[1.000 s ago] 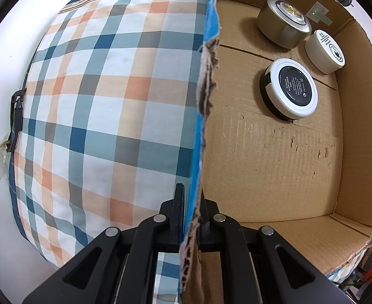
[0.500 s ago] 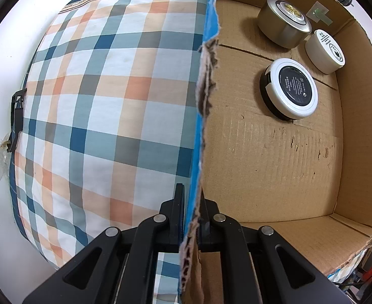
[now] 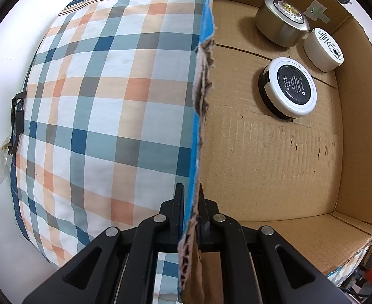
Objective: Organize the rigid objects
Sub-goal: 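Carry the gold-rimmed jar into the box beside the black-lidded jar and release, then move the right gripper to the white earbud case and grasp it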
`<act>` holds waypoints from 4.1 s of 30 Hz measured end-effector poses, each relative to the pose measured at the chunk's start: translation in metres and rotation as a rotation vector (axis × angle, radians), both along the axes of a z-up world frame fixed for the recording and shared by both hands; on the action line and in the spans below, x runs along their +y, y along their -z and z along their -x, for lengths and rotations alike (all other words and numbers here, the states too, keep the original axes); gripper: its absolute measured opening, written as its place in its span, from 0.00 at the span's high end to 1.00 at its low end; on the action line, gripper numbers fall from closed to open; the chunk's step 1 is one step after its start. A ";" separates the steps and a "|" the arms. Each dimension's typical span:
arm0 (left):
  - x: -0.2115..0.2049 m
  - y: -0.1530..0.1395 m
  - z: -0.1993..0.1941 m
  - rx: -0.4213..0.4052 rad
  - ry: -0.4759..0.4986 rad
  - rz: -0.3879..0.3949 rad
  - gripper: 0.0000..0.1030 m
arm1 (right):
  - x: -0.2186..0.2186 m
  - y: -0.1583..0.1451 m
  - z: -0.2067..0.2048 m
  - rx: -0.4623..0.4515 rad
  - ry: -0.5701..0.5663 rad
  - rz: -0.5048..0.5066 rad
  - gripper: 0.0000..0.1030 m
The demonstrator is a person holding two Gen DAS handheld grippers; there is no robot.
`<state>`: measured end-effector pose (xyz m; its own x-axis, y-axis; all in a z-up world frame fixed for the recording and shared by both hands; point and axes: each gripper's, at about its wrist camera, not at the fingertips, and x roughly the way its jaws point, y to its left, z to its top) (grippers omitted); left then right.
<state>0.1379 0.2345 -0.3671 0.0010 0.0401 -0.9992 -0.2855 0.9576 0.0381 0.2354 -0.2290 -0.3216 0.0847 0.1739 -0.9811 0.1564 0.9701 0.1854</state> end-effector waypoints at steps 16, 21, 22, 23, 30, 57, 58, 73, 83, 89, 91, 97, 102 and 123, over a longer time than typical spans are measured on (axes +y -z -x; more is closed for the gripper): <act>0.001 -0.004 0.000 -0.013 -0.007 0.007 0.95 | 0.182 -0.065 0.017 -0.074 -0.377 -0.026 0.32; 0.003 -0.006 0.000 -0.015 -0.006 0.008 0.95 | 0.193 -0.053 0.012 -0.066 -0.378 -0.020 0.32; 0.004 -0.006 0.000 -0.014 -0.004 0.008 0.95 | 0.194 -0.050 0.010 -0.065 -0.377 -0.016 0.32; 0.004 -0.006 0.000 -0.014 -0.003 0.007 0.95 | 0.196 -0.048 0.008 -0.064 -0.377 -0.011 0.32; 0.004 -0.005 0.000 -0.013 -0.001 0.006 0.95 | 0.202 -0.031 -0.011 -0.060 -0.353 0.021 0.32; 0.029 0.001 0.004 -0.018 -0.044 0.098 0.95 | 0.229 0.056 -0.063 0.055 -0.299 0.129 0.32; 0.029 0.001 0.004 -0.018 -0.044 0.098 0.95 | 0.229 0.058 -0.063 0.054 -0.297 0.137 0.32; 0.015 -0.004 -0.003 -0.015 -0.028 0.072 0.96 | 0.225 0.044 -0.069 0.081 -0.268 0.136 0.00; 0.009 -0.006 -0.003 -0.015 -0.026 0.063 0.96 | 0.230 0.018 -0.038 0.065 -0.315 0.077 0.00; 0.009 -0.009 -0.002 -0.016 -0.024 0.062 0.96 | 0.234 -0.002 -0.009 0.040 -0.343 0.057 0.00; 0.009 -0.009 -0.002 -0.017 -0.022 0.063 0.96 | 0.235 -0.009 -0.005 0.034 -0.348 0.044 0.00; 0.008 -0.012 -0.003 -0.017 -0.021 0.058 0.96 | 0.230 -0.027 0.006 0.023 -0.350 0.008 0.00; 0.007 -0.012 -0.004 -0.016 -0.019 0.055 0.96 | 0.218 -0.038 0.010 0.015 -0.338 -0.020 0.00; 0.004 -0.013 -0.006 -0.015 -0.015 0.052 0.96 | 0.088 -0.051 -0.004 -0.026 -0.039 -0.077 0.00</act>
<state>0.1437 0.2384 -0.3539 0.0157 -0.0122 -0.9998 -0.2997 0.9539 -0.0163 0.2398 -0.1410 -0.2706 0.1019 0.2527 -0.9622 0.1133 0.9580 0.2636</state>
